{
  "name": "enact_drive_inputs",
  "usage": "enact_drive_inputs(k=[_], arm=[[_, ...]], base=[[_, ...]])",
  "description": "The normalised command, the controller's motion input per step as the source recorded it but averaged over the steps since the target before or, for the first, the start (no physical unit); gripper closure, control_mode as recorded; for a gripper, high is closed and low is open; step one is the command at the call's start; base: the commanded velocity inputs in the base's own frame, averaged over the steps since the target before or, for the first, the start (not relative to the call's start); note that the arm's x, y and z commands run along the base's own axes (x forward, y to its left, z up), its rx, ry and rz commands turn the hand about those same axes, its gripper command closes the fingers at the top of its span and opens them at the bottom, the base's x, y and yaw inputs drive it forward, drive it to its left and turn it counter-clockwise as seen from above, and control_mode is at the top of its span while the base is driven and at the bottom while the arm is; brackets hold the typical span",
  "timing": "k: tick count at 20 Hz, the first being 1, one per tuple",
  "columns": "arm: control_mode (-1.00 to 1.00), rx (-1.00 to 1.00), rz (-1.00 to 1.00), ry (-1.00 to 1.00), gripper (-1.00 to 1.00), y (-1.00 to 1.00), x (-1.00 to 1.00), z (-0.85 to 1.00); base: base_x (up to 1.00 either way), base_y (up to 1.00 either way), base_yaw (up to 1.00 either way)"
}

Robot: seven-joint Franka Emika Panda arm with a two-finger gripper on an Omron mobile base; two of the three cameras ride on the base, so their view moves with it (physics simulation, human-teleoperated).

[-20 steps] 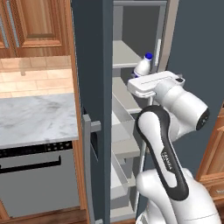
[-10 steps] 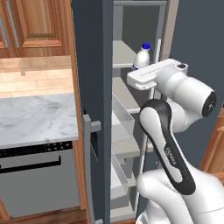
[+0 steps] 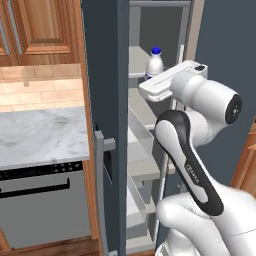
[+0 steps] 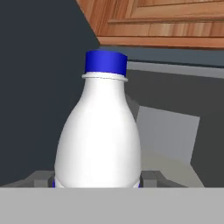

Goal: Take the bottled waters from the counter and place them in the freezer to freeze. Close the freezer door after placing the bottles.

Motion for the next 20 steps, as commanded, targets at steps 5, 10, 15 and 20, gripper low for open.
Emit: enact_drive_inputs(k=[5,10,15,20], arm=[[-1.0,0.05,-0.02,-0.01,1.0,0.03,0.15,0.17],[-1.0,0.1,-0.03,0.0,1.0,0.0,0.19,0.3],[-1.0,0.06,-0.01,0.0,1.0,0.0,0.4,0.06],[-1.0,0.0,0.0,0.08,1.0,0.01,0.34,-0.03]], base=[[0.0,0.0,0.0],[0.0,0.0,0.0],[0.0,0.0,0.0],[0.0,0.0,0.0]])
